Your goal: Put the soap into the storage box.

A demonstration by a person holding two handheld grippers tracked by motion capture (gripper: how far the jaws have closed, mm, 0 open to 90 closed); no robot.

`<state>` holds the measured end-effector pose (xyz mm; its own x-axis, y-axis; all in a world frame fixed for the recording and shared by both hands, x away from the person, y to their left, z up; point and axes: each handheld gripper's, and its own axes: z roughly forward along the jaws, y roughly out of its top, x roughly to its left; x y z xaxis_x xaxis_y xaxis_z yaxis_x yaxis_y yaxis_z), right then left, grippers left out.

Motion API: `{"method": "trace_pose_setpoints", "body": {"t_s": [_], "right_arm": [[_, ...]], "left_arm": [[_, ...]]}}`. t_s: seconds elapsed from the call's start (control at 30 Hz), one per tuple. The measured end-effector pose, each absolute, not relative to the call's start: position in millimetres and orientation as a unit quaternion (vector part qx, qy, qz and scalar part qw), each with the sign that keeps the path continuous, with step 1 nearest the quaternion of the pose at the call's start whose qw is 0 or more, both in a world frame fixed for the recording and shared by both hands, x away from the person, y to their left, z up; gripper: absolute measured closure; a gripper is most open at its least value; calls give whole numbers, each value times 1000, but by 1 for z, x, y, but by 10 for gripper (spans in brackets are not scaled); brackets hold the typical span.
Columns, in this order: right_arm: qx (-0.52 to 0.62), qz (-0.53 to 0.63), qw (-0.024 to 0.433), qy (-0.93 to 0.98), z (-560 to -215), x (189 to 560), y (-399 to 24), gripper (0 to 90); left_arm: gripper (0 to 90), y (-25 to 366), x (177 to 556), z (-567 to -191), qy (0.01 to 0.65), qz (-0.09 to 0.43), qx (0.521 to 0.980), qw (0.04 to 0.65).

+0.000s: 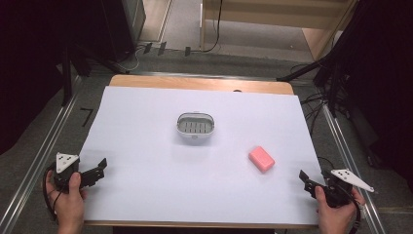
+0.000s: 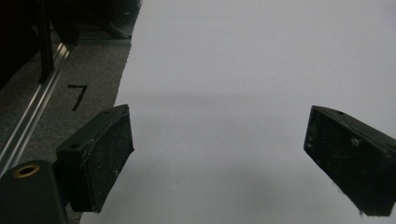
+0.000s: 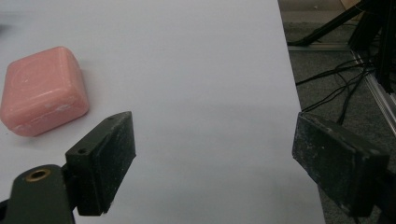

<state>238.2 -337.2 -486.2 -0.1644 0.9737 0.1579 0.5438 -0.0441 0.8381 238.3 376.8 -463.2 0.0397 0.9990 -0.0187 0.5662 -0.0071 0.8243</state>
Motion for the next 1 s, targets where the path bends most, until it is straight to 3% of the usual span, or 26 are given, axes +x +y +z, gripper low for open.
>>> {"method": "trace_pose_setpoints", "body": {"t_s": [0.17, 0.37, 0.73, 0.9, 1.0], "right_arm": [[585, 423, 245, 647, -486, 239, -337, 231], [570, 401, 271, 663, -481, 243, -332, 339], [558, 367, 216, 712, -462, 254, -321, 382], [544, 345, 185, 742, -456, 261, -318, 369], [531, 326, 160, 765, -453, 270, -316, 307]], "left_arm": [[87, 377, 238, -463, 617, 317, 634, 342], [87, 376, 239, -463, 619, 316, 634, 338], [87, 377, 236, -463, 616, 322, 630, 347], [87, 377, 236, -463, 617, 323, 628, 348], [87, 377, 236, -463, 614, 325, 630, 348]]}}
